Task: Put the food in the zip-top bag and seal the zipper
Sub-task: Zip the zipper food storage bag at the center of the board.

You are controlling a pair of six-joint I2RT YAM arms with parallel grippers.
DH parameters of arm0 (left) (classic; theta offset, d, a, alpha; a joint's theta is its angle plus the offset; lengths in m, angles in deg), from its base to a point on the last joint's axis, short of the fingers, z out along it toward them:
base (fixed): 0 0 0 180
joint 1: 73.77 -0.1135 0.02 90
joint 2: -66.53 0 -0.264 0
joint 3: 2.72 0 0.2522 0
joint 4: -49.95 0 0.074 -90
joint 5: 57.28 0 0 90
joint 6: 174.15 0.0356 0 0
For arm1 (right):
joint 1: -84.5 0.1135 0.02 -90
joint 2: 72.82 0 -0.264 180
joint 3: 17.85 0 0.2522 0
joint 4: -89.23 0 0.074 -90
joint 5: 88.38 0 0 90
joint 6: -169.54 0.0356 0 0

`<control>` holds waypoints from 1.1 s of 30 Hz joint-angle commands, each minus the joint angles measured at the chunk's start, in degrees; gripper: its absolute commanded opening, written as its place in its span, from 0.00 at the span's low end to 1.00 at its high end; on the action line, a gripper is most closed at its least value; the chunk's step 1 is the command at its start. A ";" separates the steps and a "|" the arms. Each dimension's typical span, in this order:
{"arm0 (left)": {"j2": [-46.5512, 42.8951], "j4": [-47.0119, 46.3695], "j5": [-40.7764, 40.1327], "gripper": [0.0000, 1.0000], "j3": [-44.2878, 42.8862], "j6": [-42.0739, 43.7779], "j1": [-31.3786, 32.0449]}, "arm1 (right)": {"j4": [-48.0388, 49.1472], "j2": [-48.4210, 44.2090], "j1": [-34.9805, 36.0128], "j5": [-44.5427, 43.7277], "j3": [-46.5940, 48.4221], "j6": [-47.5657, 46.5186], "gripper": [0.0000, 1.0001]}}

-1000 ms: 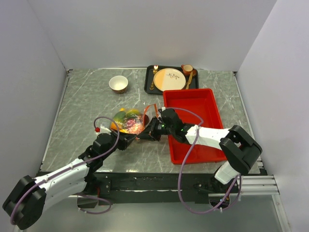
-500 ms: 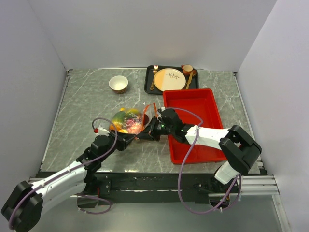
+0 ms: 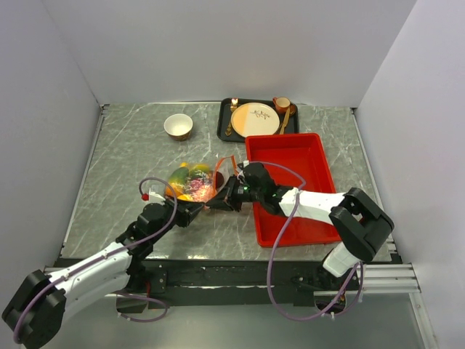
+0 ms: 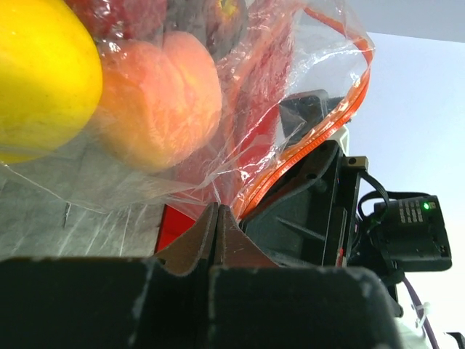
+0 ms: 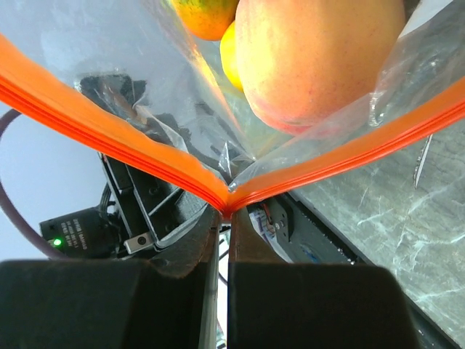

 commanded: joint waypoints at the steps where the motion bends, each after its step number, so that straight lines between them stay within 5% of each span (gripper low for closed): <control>1: -1.11 -4.09 2.43 0.01 1.28 1.03 0.70 | 3.51 -0.15 -3.37 -1.20 0.47 -0.10 0.00; 16: -4.37 -4.17 2.43 0.01 3.66 1.37 0.70 | -1.85 -1.20 -5.40 -3.22 4.24 -3.87 0.00; 20: -0.95 -7.52 2.43 0.41 2.70 1.38 0.70 | -1.94 -2.69 -4.96 -3.14 3.20 -4.23 0.00; 23: 2.73 -12.96 2.43 0.54 2.61 0.85 0.78 | -2.55 -3.75 -4.35 -3.14 2.67 -4.40 0.00; 33: 11.10 -23.87 4.19 0.57 1.73 -1.52 0.78 | -3.61 -4.46 -2.50 -3.14 1.70 -4.67 0.00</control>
